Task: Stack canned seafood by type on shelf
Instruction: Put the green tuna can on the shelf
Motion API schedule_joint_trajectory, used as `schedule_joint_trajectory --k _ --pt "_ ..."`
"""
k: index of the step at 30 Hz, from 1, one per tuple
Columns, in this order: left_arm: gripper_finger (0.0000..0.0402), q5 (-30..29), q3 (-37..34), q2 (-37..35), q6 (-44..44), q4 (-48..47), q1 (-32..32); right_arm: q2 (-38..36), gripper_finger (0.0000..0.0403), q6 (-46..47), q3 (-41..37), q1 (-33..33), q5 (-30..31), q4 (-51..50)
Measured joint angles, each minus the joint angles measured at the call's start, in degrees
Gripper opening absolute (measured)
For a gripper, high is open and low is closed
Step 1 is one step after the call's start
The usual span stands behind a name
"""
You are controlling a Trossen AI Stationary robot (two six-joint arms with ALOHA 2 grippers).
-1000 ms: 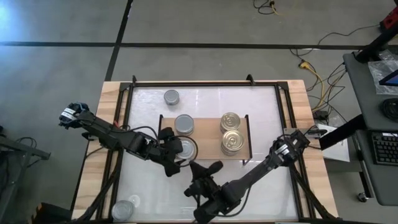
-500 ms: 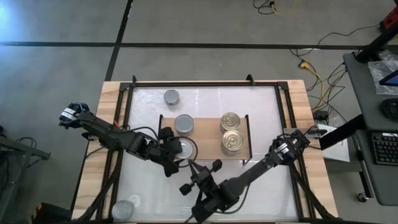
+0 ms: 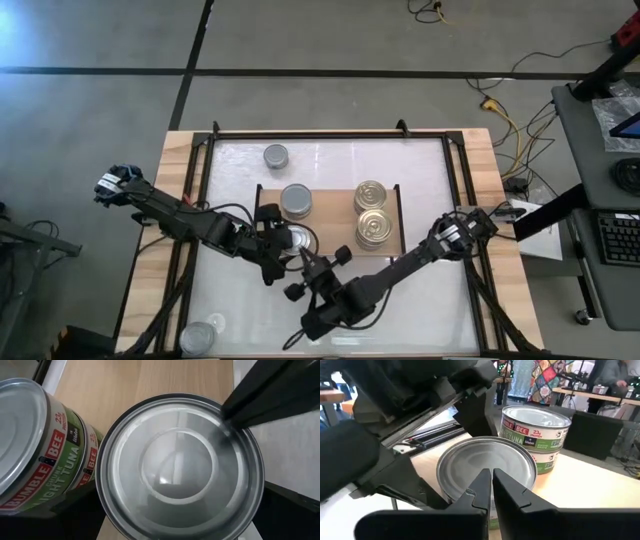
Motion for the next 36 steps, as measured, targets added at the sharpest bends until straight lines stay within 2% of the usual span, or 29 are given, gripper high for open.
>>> schedule_joint_trajectory --k 11,36 --pt "0.04 -0.87 -0.09 0.04 0.35 -0.37 -0.1 -0.15 0.0012 -0.57 0.0 -2.62 -7.49 0.48" --pt "0.04 -1.13 -0.02 0.11 -0.54 -0.66 -0.2 -0.15 0.0012 -1.18 -0.07 -2.62 -8.84 0.36"
